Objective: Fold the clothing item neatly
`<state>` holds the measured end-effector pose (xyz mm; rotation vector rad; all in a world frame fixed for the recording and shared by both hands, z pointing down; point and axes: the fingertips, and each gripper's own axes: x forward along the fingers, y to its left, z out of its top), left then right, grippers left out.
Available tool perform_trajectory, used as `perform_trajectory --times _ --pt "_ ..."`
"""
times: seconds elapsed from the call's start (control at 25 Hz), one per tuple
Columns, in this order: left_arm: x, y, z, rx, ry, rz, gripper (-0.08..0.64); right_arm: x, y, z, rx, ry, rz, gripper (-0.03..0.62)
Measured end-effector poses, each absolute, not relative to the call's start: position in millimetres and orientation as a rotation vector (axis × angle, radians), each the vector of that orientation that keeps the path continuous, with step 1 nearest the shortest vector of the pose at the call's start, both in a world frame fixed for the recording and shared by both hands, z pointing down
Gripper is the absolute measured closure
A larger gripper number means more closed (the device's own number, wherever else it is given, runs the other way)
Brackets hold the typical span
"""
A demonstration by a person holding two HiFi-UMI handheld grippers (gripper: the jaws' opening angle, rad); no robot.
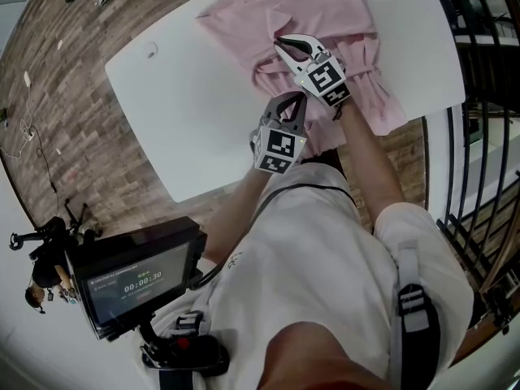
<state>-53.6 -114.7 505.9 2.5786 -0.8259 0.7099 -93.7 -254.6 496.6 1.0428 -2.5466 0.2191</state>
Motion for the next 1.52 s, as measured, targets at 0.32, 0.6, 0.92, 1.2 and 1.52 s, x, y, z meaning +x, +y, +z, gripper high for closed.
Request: perform_trajectory --times 0.32,0.6,0.92,1.2,1.52 --pt "-65 -114 516 2.551 -0.84 0.734 0.557 -111 -253 513 0.975 -2.549 0.248 0.554" --pt "-75 -115 532 2.514 -0.85 0.759 0.557 -119 -255 550 0.881 -2.509 0.307 0.554" --pt "-80 -117 533 2.499 -0.885 0.749 0.557 -127 -246 573 0.769 -2.476 0.349 0.493" --pt "-85 -122 534 2.479 -0.905 0.749 0.557 -145 -223 592 0.543 -2.427 0.397 0.335" --pt "-94 -145 528 2.479 -0.987 0.712 0.557 -116 -227 571 0.639 -2.449 0.481 0.333"
